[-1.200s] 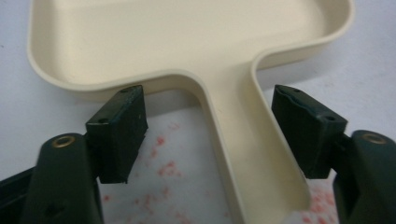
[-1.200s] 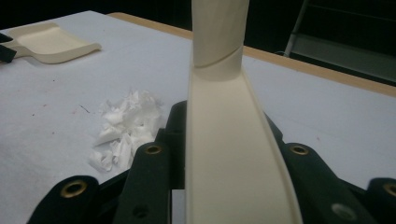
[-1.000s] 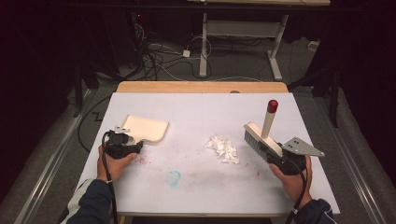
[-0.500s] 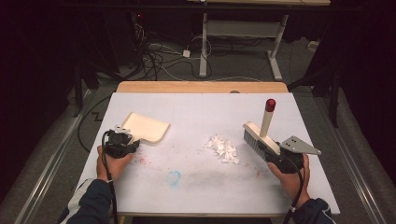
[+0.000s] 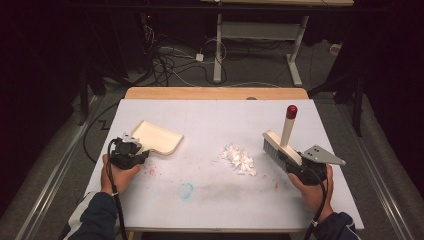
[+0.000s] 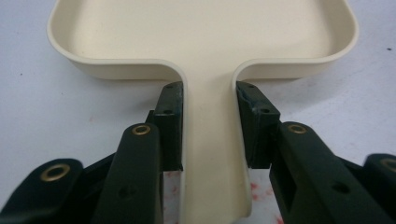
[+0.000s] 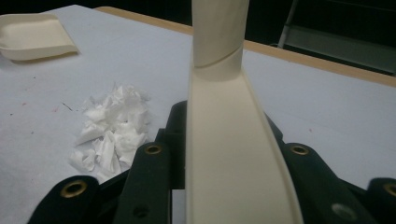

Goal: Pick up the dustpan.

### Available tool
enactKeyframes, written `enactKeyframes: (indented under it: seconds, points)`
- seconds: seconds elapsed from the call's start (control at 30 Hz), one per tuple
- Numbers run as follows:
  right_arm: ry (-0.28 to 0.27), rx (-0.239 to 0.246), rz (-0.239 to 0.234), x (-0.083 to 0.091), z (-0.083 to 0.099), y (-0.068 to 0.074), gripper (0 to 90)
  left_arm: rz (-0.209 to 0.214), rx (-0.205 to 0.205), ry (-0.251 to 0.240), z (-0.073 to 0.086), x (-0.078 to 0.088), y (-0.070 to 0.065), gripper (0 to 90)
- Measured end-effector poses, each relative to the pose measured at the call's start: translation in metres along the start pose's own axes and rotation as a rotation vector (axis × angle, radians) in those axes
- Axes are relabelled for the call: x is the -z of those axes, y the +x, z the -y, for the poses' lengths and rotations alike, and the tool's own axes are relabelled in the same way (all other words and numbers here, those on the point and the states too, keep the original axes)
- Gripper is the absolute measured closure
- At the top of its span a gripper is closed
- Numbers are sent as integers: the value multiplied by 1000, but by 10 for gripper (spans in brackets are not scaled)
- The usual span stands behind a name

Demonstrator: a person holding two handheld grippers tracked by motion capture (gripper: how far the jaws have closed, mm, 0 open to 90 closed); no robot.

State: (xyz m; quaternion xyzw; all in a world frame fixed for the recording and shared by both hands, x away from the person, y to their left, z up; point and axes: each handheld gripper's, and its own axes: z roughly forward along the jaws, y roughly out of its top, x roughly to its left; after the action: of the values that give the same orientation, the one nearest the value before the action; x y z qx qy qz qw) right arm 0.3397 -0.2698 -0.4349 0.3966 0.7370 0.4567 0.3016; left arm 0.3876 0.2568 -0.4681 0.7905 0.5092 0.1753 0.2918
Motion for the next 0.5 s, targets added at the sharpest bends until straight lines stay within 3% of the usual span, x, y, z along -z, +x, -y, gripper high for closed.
enactKeyframes:
  seconds: [0.27,0.5]
  points:
    - [4,-24,-4,-11,2,0,676,51,-78,19,-2,9,-11,641]
    - [9,-32,9,-32,3,1,676,94,-166,33,-1,18,-27,641]
